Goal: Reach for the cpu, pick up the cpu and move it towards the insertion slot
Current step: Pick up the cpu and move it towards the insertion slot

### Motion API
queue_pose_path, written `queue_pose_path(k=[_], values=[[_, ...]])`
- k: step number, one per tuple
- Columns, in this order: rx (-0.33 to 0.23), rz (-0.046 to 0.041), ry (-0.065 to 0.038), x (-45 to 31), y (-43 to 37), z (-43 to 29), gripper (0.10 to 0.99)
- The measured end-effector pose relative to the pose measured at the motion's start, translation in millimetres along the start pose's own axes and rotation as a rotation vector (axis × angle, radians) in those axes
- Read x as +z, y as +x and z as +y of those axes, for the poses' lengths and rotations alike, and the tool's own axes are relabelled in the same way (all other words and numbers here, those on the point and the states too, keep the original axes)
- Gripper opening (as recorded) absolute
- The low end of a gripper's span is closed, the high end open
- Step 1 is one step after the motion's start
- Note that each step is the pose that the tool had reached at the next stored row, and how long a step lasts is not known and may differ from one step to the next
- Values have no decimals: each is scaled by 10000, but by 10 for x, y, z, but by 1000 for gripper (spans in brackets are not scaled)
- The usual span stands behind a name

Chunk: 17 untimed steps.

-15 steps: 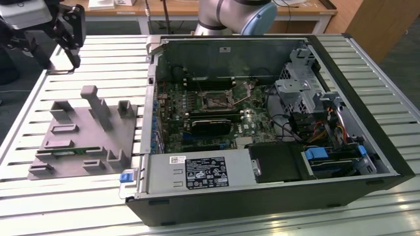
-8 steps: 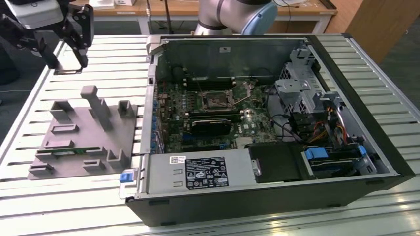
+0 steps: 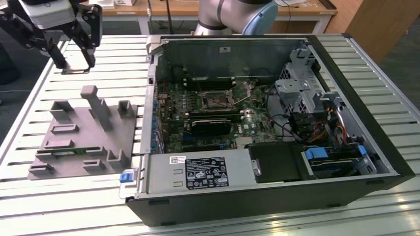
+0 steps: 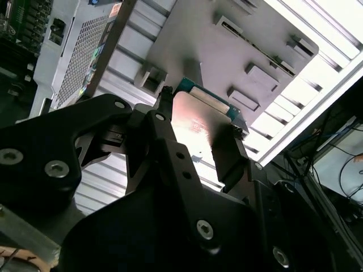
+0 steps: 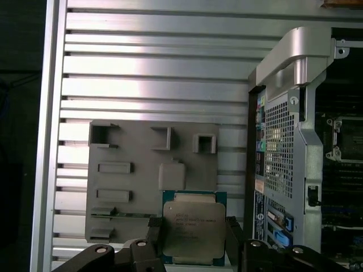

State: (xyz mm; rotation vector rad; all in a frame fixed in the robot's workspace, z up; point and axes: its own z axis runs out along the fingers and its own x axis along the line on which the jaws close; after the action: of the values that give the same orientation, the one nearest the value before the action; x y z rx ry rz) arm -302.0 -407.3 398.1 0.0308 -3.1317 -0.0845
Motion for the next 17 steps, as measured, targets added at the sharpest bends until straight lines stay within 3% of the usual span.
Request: queue_pose_path(k=[17], values=[[0, -1, -1, -2, -238, -5, 529]])
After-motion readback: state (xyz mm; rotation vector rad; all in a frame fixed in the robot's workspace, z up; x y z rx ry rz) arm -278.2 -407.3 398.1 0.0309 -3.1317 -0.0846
